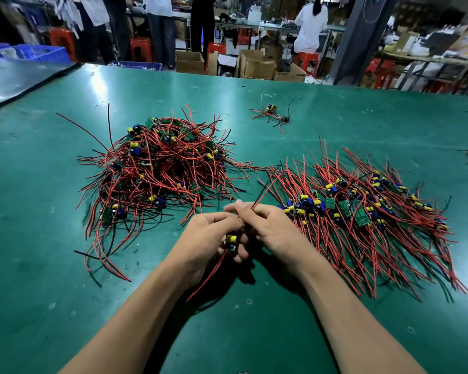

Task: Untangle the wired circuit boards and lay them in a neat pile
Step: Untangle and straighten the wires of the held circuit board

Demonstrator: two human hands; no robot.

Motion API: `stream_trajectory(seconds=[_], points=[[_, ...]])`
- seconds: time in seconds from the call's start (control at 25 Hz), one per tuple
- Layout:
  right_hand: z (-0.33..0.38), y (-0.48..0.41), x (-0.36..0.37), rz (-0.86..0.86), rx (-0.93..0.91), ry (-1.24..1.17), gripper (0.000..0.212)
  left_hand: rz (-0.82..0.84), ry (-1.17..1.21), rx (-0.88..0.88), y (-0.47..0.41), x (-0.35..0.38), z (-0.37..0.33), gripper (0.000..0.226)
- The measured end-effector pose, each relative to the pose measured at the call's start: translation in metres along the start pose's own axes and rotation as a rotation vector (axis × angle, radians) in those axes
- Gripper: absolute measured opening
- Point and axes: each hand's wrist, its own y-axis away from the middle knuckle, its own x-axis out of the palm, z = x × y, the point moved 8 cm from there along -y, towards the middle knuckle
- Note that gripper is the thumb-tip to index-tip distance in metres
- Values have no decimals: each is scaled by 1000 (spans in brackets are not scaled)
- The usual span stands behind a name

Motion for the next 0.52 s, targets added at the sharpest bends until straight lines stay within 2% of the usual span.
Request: stream_trajectory(seconds=[0.08, 0.16, 0.36, 0.52], points=[[-1, 3, 9, 99, 21, -73, 44, 22, 45, -34, 1, 1, 1, 16], [2, 3, 4, 87, 4, -18, 43, 42, 52, -44, 2, 3, 2, 14], [19, -1, -27, -192, -151, 400, 35, 55, -6, -24, 2, 5, 2, 14], [37, 1, -45, -396, -272, 540, 33, 107, -58, -39, 3, 8, 3, 17]])
